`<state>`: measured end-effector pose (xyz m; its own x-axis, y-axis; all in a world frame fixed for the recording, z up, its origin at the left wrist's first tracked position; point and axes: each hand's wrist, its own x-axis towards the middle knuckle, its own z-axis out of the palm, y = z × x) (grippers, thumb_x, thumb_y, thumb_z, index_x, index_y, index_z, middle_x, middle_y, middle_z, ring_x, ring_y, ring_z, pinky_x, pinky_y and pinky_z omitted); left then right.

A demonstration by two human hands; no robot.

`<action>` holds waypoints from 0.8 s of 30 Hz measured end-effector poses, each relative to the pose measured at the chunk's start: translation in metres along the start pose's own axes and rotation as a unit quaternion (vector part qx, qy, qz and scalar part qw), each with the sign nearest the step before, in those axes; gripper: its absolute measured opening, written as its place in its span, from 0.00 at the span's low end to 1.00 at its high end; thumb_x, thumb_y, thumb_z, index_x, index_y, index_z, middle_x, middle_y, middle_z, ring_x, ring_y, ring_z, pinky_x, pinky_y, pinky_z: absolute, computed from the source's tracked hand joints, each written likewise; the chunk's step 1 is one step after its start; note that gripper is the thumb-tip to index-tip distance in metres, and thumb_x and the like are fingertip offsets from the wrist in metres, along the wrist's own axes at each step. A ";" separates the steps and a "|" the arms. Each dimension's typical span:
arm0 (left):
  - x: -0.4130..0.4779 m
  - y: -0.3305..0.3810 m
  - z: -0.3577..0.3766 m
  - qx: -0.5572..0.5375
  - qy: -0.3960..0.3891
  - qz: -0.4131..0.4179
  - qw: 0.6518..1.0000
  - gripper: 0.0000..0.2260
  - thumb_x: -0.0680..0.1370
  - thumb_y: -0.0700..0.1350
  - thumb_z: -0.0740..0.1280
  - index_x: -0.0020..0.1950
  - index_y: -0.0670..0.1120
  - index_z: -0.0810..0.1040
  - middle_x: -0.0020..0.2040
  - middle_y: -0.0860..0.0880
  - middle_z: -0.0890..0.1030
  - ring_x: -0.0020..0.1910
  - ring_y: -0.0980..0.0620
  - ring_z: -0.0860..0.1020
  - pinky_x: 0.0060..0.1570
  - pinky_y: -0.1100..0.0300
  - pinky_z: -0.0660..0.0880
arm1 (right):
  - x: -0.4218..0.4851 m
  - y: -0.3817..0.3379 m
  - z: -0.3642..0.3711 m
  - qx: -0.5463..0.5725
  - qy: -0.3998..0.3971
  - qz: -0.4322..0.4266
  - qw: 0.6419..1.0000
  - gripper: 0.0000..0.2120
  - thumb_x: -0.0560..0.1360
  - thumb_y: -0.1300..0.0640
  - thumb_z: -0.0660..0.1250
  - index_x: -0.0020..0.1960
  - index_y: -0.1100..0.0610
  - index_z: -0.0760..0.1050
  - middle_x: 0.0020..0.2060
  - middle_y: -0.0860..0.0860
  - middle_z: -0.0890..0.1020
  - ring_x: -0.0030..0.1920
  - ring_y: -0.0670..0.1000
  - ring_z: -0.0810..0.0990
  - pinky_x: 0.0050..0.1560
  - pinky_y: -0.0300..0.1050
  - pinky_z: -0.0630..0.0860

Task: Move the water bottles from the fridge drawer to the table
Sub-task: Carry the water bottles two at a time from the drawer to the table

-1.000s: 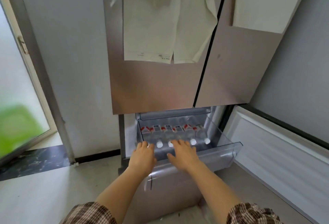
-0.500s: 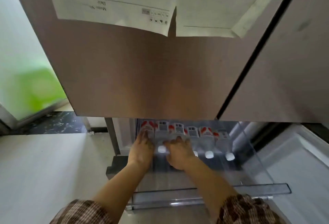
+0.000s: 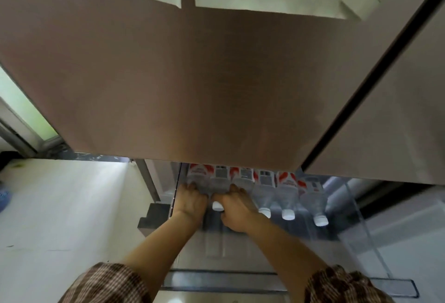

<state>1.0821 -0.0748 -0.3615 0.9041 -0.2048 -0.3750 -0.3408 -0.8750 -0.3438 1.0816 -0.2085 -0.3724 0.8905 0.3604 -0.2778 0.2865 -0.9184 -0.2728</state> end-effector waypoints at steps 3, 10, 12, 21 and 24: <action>-0.009 0.001 -0.003 -0.017 -0.002 0.007 1.000 0.16 0.80 0.44 0.61 0.68 0.48 0.70 0.67 0.45 0.73 0.68 0.44 0.67 0.66 0.51 0.62 | -0.012 -0.003 -0.005 0.048 0.000 -0.006 0.999 0.22 0.71 0.67 0.67 0.62 0.51 0.74 0.61 0.55 0.75 0.59 0.56 0.75 0.58 0.49 0.75; -0.048 -0.007 -0.007 -0.088 0.049 0.029 0.994 0.19 0.79 0.41 0.62 0.70 0.48 0.66 0.69 0.39 0.70 0.68 0.41 0.67 0.66 0.49 0.69 | -0.047 -0.005 -0.031 0.091 0.031 -0.020 0.995 0.17 0.69 0.63 0.69 0.54 0.47 0.76 0.53 0.54 0.75 0.54 0.55 0.75 0.46 0.42 0.70; -0.061 -0.011 -0.013 -0.112 0.090 0.036 0.989 0.21 0.79 0.41 0.62 0.71 0.48 0.63 0.68 0.38 0.70 0.68 0.40 0.67 0.64 0.48 0.70 | -0.057 -0.006 -0.040 0.105 0.062 -0.032 0.992 0.13 0.69 0.60 0.71 0.50 0.47 0.77 0.50 0.52 0.78 0.54 0.55 0.74 0.45 0.44 0.72; -0.096 -0.034 -0.040 -0.165 0.244 0.042 0.955 0.26 0.77 0.51 0.66 0.72 0.44 0.62 0.65 0.44 0.75 0.54 0.46 0.80 0.49 0.54 0.76 | -0.083 -0.020 -0.072 0.136 0.295 -0.130 0.937 0.11 0.63 0.66 0.74 0.43 0.54 0.82 0.38 0.51 0.84 0.40 0.49 0.78 0.43 0.41 0.75; -0.106 -0.042 -0.051 -0.240 0.251 0.018 0.938 0.21 0.78 0.53 0.63 0.68 0.45 0.66 0.62 0.44 0.77 0.53 0.46 0.79 0.52 0.56 0.75 | -0.088 -0.024 -0.075 0.144 0.288 -0.129 0.938 0.12 0.64 0.63 0.73 0.45 0.50 0.82 0.37 0.51 0.83 0.40 0.50 0.76 0.41 0.41 0.69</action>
<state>1.0139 -0.0388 -0.2638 0.9431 -0.3122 0.1142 -0.3260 -0.9359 0.1336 1.0224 -0.2302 -0.2721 0.8719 0.3402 0.3521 0.4848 -0.7005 -0.5237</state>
